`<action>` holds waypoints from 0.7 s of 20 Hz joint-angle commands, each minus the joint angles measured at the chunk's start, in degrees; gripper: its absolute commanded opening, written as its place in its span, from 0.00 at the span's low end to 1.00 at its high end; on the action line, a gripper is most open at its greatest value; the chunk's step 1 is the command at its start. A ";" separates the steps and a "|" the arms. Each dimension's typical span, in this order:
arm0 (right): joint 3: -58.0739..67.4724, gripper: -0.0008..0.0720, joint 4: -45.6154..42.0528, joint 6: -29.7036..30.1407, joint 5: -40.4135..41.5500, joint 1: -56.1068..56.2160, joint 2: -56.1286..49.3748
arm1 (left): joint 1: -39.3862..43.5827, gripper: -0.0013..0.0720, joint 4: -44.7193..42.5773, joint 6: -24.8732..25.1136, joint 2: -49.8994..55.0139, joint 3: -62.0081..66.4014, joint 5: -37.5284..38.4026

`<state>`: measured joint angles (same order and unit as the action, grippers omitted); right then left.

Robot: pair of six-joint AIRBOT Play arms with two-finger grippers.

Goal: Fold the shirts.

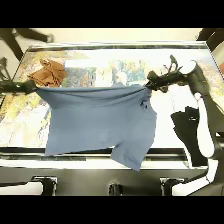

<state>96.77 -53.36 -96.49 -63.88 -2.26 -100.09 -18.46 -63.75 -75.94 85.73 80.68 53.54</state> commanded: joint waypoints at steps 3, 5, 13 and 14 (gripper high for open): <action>0.15 0.07 6.88 -1.73 2.14 0.09 -5.25 | 0.35 0.17 6.80 0.52 6.91 -0.61 8.00; 1.64 0.55 6.86 -1.11 -4.22 -2.08 -3.30 | -1.38 0.71 6.05 0.52 6.88 2.27 15.93; -15.04 0.76 -18.21 5.88 -29.73 -9.86 14.58 | -13.94 0.60 -5.55 -1.22 -4.00 -20.17 35.78; -21.00 0.76 -16.85 5.92 -26.64 -9.86 17.29 | -15.37 0.60 -5.55 0.11 -6.12 -25.81 34.16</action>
<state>87.20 -65.78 -91.66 -89.56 -11.09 -89.41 -29.87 -67.51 -77.36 84.88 67.61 86.74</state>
